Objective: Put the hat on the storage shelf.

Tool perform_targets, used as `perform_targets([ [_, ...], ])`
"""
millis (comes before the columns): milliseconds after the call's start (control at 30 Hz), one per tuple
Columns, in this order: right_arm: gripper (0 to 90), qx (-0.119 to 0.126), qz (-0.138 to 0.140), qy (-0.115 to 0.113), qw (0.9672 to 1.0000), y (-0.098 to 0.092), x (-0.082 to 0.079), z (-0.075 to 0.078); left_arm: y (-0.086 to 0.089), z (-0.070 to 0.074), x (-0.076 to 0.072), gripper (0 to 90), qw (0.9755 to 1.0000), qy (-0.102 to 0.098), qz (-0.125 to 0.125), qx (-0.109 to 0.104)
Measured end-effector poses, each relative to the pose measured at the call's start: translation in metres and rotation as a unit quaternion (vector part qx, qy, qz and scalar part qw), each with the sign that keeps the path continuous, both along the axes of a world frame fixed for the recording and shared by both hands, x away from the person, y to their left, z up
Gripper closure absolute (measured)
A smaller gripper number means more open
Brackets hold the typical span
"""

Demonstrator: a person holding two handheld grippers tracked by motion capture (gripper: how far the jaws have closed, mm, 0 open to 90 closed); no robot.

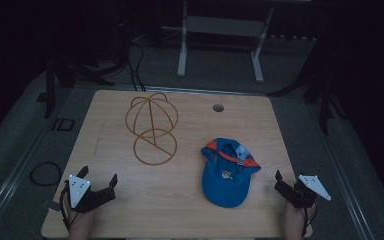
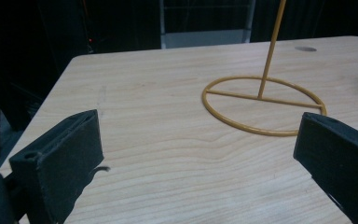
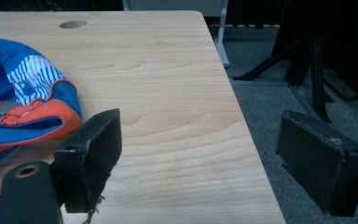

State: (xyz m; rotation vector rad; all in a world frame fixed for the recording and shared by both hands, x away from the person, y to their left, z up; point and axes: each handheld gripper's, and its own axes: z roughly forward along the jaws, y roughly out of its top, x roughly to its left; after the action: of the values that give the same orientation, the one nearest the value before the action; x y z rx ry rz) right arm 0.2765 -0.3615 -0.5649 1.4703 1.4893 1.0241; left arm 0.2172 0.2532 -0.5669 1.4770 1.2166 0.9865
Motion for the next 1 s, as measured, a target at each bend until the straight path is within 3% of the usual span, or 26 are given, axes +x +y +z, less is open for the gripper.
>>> perform_targets([
  [133,14.4,0.013,0.000,-0.004,0.9999,-0.003,0.000,0.000,0.001,0.000,0.000,1.6,1.0000,0.002,0.003,-0.002],
  [300,14.4,0.002,0.000,-0.001,1.0000,-0.001,-0.001,0.000,0.001,0.000,-0.001,1.6,1.0000,0.003,0.005,-0.006],
  [533,14.7,0.012,-0.005,0.022,0.9997,-0.004,-0.002,0.005,0.000,0.002,-0.006,1.6,1.0000,-0.007,0.003,0.001],
  [733,14.7,0.038,0.016,0.032,0.9987,-0.009,0.002,0.023,-0.004,0.004,-0.009,1.6,0.9997,-0.005,-0.022,-0.012],
  [833,14.7,0.040,0.025,0.034,0.9983,-0.010,0.005,0.035,-0.009,0.006,-0.010,1.6,0.9989,-0.002,-0.046,-0.005],
  [900,14.6,0.038,0.031,0.033,0.9982,-0.009,0.006,0.039,-0.012,0.006,-0.011,1.6,0.9989,0.002,-0.048,0.004],
  [933,13.8,0.043,0.055,0.035,0.9970,-0.008,0.013,0.050,-0.017,0.007,-0.012,1.6,0.9981,0.006,-0.061,0.005],
  [1000,13.7,0.041,0.080,0.039,0.9952,-0.005,0.018,0.057,-0.020,0.007,-0.013,1.6,0.9977,0.013,-0.066,-0.001],
])
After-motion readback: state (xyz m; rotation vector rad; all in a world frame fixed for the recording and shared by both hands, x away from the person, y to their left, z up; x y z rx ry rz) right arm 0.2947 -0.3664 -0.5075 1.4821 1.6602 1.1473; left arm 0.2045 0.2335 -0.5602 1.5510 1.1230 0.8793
